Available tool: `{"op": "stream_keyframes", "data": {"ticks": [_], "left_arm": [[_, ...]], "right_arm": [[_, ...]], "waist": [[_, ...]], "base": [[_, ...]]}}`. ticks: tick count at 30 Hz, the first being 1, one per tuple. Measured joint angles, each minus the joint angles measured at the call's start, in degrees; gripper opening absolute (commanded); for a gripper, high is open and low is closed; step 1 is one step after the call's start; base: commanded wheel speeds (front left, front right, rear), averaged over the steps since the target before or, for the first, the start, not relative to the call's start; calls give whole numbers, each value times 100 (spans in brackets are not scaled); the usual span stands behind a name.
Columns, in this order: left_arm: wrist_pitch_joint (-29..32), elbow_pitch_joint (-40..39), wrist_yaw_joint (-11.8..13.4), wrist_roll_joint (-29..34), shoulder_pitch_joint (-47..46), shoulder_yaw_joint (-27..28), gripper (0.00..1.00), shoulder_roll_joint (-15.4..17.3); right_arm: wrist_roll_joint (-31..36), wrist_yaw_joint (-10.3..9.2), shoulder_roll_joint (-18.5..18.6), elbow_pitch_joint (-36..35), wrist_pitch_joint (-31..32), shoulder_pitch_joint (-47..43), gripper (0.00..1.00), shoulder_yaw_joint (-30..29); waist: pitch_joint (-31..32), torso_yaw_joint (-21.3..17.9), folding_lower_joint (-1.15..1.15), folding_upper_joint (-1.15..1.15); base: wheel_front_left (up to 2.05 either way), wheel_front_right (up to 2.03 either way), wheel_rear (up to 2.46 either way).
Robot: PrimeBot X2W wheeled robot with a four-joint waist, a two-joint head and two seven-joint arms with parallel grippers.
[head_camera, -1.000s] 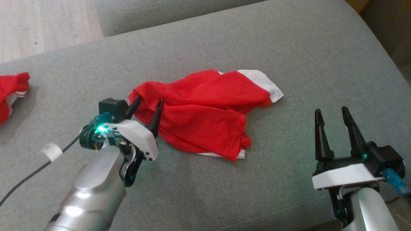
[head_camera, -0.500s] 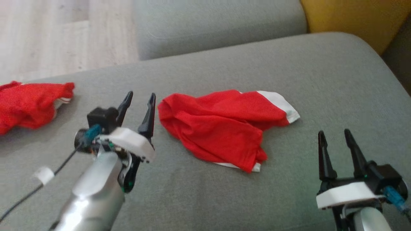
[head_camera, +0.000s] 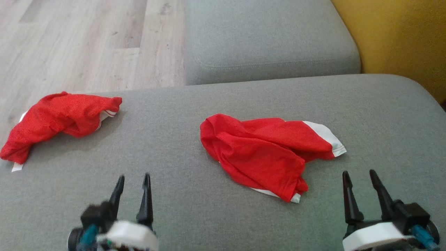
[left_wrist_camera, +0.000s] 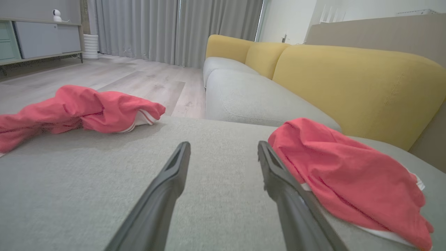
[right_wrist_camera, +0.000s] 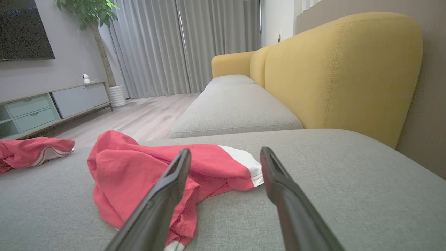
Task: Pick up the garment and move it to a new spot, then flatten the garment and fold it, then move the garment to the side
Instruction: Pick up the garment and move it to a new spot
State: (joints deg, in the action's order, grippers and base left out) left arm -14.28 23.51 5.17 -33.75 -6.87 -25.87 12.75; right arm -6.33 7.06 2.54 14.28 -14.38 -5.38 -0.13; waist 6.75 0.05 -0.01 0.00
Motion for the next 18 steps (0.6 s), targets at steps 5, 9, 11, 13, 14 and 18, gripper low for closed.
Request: {"op": "stream_keyframes", "data": {"ticks": [5, 9, 11, 13, 14, 18], "left_arm": [[0, -428, 94, 174, 762, 190, 100, 54], [0, -579, 114, 245, 1089, 210, 100, 111], [0, -632, 111, 215, 1161, 210, 100, 108], [0, -654, 103, 203, 1193, 209, 100, 112], [0, -672, 103, 203, 1197, 209, 100, 116], [0, -730, 105, 191, 1199, 210, 100, 140]], "right_arm": [[-99, 0, -2, 96, 0, -124, 100, 144], [-174, 0, -2, 160, 0, -127, 100, 196], [-182, 0, -2, 207, 0, -133, 100, 214], [-182, 0, -2, 249, 0, -141, 100, 235], [-182, 0, -2, 265, 0, -143, 100, 245], [-182, 0, -2, 316, 0, -146, 100, 268]], "waist": [[82, 48, 1, 0], [120, 42, 1, 0], [132, 46, 1, 0], [141, 47, 1, 0], [145, 43, 1, 0], [146, 30, 1, 0]], "base": [[0, 0, 0], [0, 0, 0], [0, 0, 0], [0, 0, 0], [0, 0, 0], [0, 0, 0]]}}
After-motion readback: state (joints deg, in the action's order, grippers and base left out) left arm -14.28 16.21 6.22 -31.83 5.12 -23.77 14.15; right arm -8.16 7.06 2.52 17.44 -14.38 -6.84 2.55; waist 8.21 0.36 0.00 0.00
